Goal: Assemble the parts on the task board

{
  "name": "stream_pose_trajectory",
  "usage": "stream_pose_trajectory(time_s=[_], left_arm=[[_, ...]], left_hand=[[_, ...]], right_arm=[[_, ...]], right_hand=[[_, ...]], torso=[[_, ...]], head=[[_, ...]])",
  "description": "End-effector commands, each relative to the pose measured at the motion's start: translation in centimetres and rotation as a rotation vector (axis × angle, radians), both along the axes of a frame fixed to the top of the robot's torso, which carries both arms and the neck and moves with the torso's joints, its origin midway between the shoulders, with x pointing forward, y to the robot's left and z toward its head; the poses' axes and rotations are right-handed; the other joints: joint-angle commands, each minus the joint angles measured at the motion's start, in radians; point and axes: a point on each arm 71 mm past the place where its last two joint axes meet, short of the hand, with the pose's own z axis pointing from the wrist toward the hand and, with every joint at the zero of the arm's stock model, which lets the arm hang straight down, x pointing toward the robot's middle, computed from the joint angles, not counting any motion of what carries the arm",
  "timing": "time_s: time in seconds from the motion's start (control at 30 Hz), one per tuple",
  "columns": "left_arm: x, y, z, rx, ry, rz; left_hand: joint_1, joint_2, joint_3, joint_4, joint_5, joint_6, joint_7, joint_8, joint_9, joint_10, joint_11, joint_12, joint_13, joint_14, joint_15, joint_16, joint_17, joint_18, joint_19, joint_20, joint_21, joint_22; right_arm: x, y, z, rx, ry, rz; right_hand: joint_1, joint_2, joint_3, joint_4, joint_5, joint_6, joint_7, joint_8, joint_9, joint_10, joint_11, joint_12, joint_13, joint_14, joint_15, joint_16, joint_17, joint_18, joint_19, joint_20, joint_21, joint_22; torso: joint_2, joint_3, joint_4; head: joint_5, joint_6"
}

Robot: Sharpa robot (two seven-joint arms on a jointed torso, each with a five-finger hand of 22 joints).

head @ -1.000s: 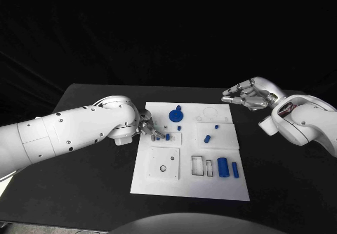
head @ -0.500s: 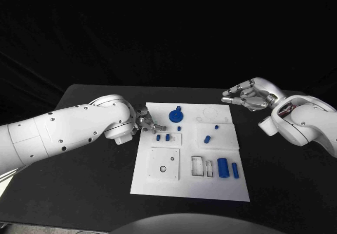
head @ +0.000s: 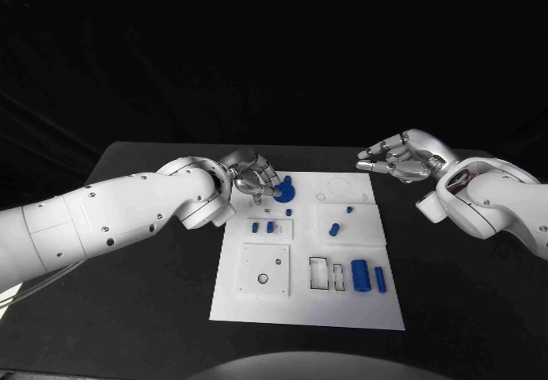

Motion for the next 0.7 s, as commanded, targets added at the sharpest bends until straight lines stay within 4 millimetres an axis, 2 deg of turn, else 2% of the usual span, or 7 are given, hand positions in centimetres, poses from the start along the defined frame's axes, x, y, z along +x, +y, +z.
stream_pose_trajectory(time_s=[0.03,0.1,0.23,0.37,0.4,0.5,0.7], left_arm=[[0.0,-2.1,1.4,0.056,-0.305,-0.191],[0.0,-2.8,1.2,0.103,-0.35,-0.231],[0.1,-4.0,0.4,0.224,-0.383,-0.301],[0.2,-4.7,-0.4,0.327,-0.385,-0.34],[0.3,-4.9,-0.6,0.354,-0.381,-0.35],[0.3,-5.1,-0.9,0.404,-0.37,-0.367],[0.5,-5.4,-1.5,0.481,-0.34,-0.388]], left_hand=[[0.039,-0.03,0.045,-0.007,-0.029,0.063,-0.01,-0.06,-0.062,0.049,-0.01,-0.064,-0.095,0.028,-0.008,0.009,-0.016,0.005,0.037,-0.005,0.0,-0.008],[0.039,-0.046,0.063,-0.004,-0.031,0.095,-0.017,-0.093,-0.092,0.076,-0.017,-0.093,-0.142,0.103,-0.017,0.104,0.055,0.005,0.081,-0.011,0.022,0.0],[0.011,-0.081,0.062,0.013,-0.041,0.129,-0.03,-0.143,-0.135,0.087,-0.018,-0.139,-0.212,0.254,-0.021,0.376,0.311,0.001,0.166,-0.015,0.087,0.038],[-0.002,-0.088,0.05,0.022,-0.073,0.157,-0.04,-0.177,-0.161,0.104,-0.028,-0.167,-0.26,0.342,-0.038,0.552,0.502,-0.041,0.275,-0.027,0.365,0.283],[-0.003,-0.089,0.048,0.023,-0.074,0.166,-0.042,-0.184,-0.167,0.11,-0.029,-0.174,-0.272,0.352,-0.041,0.571,0.522,-0.048,0.29,-0.032,0.408,0.322],[-0.005,-0.089,0.044,0.025,-0.075,0.184,-0.046,-0.196,-0.176,0.125,-0.033,-0.188,-0.293,0.362,-0.052,0.589,0.539,-0.055,0.307,-0.041,0.457,0.367],[-0.004,-0.085,0.041,0.028,-0.075,0.21,-0.05,-0.214,-0.187,0.158,-0.037,-0.207,-0.32,0.367,-0.058,0.585,0.522,-0.064,0.322,-0.048,0.51,0.418]], right_arm=[[0.0,0.3,0.0,0.003,-0.003,0.017],[0.0,0.4,-0.1,0.004,-0.002,0.019],[0.0,0.4,-0.1,0.005,0.0,0.021],[0.0,0.5,-0.2,0.006,0.001,0.023],[0.0,0.5,-0.2,0.006,0.001,0.024],[0.0,0.6,-0.2,0.007,0.002,0.025],[0.0,0.6,-0.2,0.007,0.002,0.027]], right_hand=[[0.005,0.005,-0.007,0.002,0.003,-0.002,-0.007,0.006,0.001,0.016,0.0,-0.006,0.153,0.069,0.0,-0.006,0.091,0.012,-0.004,-0.003,-0.007,-0.003],[0.005,0.005,-0.007,0.002,0.004,-0.002,-0.007,0.006,0.001,0.016,0.0,-0.007,0.153,0.069,0.0,-0.006,0.091,0.012,-0.004,-0.003,-0.007,-0.003],[0.005,0.005,-0.007,0.002,0.004,-0.002,-0.007,0.006,0.001,0.016,0.0,-0.007,0.153,0.069,0.0,-0.006,0.091,0.012,-0.004,-0.003,-0.007,-0.003],[0.005,0.005,-0.007,0.002,0.004,-0.002,-0.007,0.006,0.001,0.016,0.0,-0.007,0.153,0.069,0.0,-0.006,0.091,0.012,-0.004,-0.003,-0.007,-0.003],[0.005,0.005,-0.007,0.002,0.004,-0.002,-0.007,0.006,0.001,0.016,0.0,-0.007,0.153,0.069,0.0,-0.006,0.091,0.012,-0.004,-0.003,-0.007,-0.003],[0.006,0.005,-0.007,0.002,0.004,-0.002,-0.007,0.006,0.001,0.016,0.0,-0.006,0.153,0.07,0.0,-0.005,0.093,0.012,-0.005,-0.003,-0.007,-0.004],[0.006,0.005,-0.007,0.002,0.004,-0.002,-0.007,0.006,0.001,0.016,0.0,-0.006,0.153,0.07,0.0,-0.005,0.093,0.012,-0.005,-0.003,-0.007,-0.004]], torso=[[0.001,-0.0004,-0.0014],[0.001,-0.0003,-0.0031],[0.001,-0.0002,-0.0016],[0.001,0.001,-0.0017],[0.001,0.0011,-0.0021],[0.001,0.0,-0.0012],[0.001,0.0008,-0.0009]], head=[[-0.006,0.009],[-0.007,0.012],[-0.013,0.015],[-0.014,0.015],[-0.014,0.017],[-0.016,0.016],[-0.016,0.016]])
